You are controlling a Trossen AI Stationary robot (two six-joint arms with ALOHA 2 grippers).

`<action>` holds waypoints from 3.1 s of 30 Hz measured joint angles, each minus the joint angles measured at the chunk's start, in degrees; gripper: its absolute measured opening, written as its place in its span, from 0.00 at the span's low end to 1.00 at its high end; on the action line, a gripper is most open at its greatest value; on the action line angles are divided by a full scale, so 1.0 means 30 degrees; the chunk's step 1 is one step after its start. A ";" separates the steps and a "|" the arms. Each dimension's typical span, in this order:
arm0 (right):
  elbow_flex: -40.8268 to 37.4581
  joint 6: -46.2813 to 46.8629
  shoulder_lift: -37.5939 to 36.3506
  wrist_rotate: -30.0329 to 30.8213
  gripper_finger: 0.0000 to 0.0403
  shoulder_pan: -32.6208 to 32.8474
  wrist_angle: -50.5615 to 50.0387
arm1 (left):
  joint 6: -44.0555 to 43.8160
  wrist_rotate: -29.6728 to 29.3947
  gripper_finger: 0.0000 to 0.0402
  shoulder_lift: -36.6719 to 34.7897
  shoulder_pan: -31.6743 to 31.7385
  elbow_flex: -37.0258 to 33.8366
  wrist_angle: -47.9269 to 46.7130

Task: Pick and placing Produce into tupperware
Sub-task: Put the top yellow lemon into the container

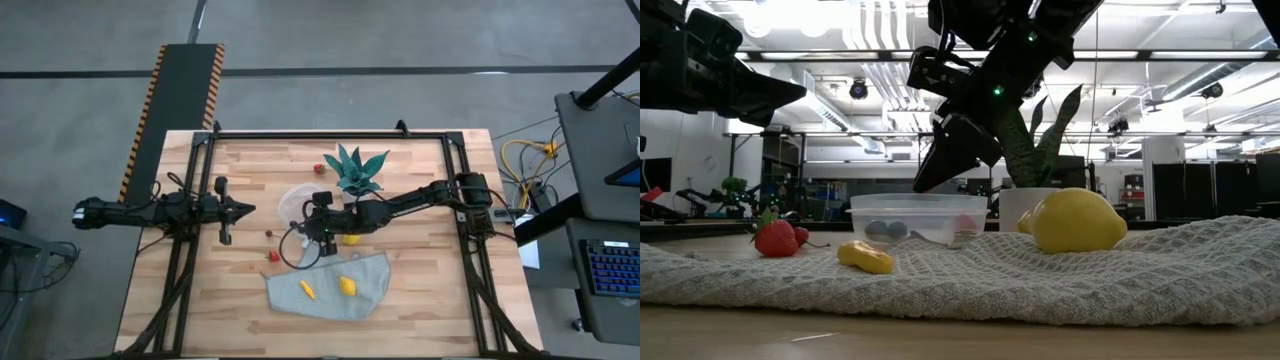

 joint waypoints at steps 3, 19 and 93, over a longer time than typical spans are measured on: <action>0.0000 0.0098 0.0000 -0.0003 0.36 0.0015 0.0007 | 0.0000 0.0000 0.00 0.0005 0.0004 0.0000 0.0003; -0.0007 0.2157 -0.2351 -0.0678 0.36 0.0517 -0.0722 | 0.0007 0.0000 0.00 0.0023 0.0001 0.0000 -0.0009; -0.5253 0.0806 -0.5049 -0.4477 0.57 0.0539 -0.5429 | 0.0015 -0.0005 0.00 0.0022 0.0007 0.0000 0.0014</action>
